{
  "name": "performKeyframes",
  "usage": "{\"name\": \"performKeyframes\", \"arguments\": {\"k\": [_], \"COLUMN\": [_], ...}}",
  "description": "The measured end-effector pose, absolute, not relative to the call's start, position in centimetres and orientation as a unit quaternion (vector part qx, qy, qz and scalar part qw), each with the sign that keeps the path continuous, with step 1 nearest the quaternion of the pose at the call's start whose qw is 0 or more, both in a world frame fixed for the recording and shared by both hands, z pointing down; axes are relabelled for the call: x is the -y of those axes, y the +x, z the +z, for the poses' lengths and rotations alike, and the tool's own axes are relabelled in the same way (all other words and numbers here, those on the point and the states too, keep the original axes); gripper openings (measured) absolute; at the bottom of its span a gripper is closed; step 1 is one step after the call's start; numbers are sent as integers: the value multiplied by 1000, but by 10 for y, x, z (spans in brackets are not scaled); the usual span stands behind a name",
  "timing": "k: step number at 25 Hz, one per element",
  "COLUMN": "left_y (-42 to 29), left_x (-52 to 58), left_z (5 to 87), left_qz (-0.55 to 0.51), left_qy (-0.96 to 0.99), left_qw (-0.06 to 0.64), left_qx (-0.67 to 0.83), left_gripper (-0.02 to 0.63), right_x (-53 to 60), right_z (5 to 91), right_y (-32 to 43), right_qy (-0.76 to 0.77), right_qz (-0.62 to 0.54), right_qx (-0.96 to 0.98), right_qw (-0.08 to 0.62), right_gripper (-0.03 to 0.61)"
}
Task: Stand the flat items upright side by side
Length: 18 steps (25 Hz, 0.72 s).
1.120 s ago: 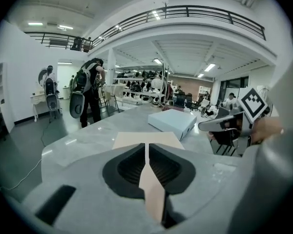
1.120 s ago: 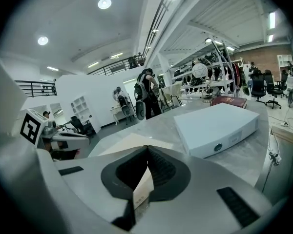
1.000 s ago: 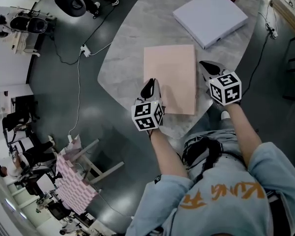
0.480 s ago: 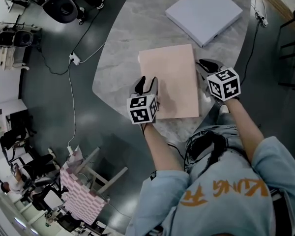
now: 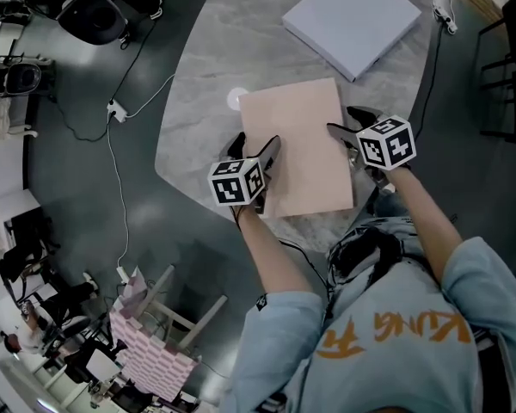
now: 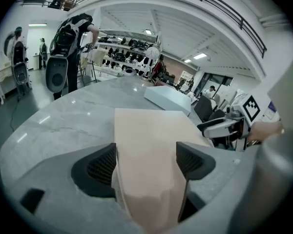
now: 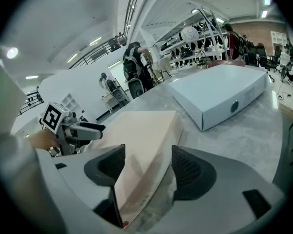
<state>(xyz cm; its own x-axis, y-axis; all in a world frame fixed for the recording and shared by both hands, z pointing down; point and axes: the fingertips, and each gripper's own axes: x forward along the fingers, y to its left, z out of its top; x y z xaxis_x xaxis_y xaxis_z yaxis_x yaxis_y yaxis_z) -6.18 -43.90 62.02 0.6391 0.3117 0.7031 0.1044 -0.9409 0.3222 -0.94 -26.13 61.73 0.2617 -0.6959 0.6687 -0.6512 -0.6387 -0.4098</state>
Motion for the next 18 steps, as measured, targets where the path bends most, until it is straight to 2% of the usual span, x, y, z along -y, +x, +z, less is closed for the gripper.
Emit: {"name": "performKeyframes", "arguments": {"k": [2,5,10,14,18], "left_y": [-62,-60,-61,-63,-66], "left_x": [440,439,438,439,438], "left_z": [626,632,637,642,634], "left_qz": [413,419,412,406,398], "left_qy": [892,887,883,889,895], "left_qw": [136,148,180,172,164], "left_qx": [-121,-127,-134,-127,-118], "left_gripper": [403,405,405,405,397], "right_x": [263,263,266,273,274], "right_z": [625,628,632,640,635], "right_y": [-15,-16,-17,-20,-22], "right_qy": [-786,-780,-774,-767,-767], "right_qz": [-449,-458,-469,-485,-485], "right_qx": [-424,-427,-425,-415,-415], "right_qw": [26,22,40,68,65], "right_gripper": [321,330,333,319,315]}}
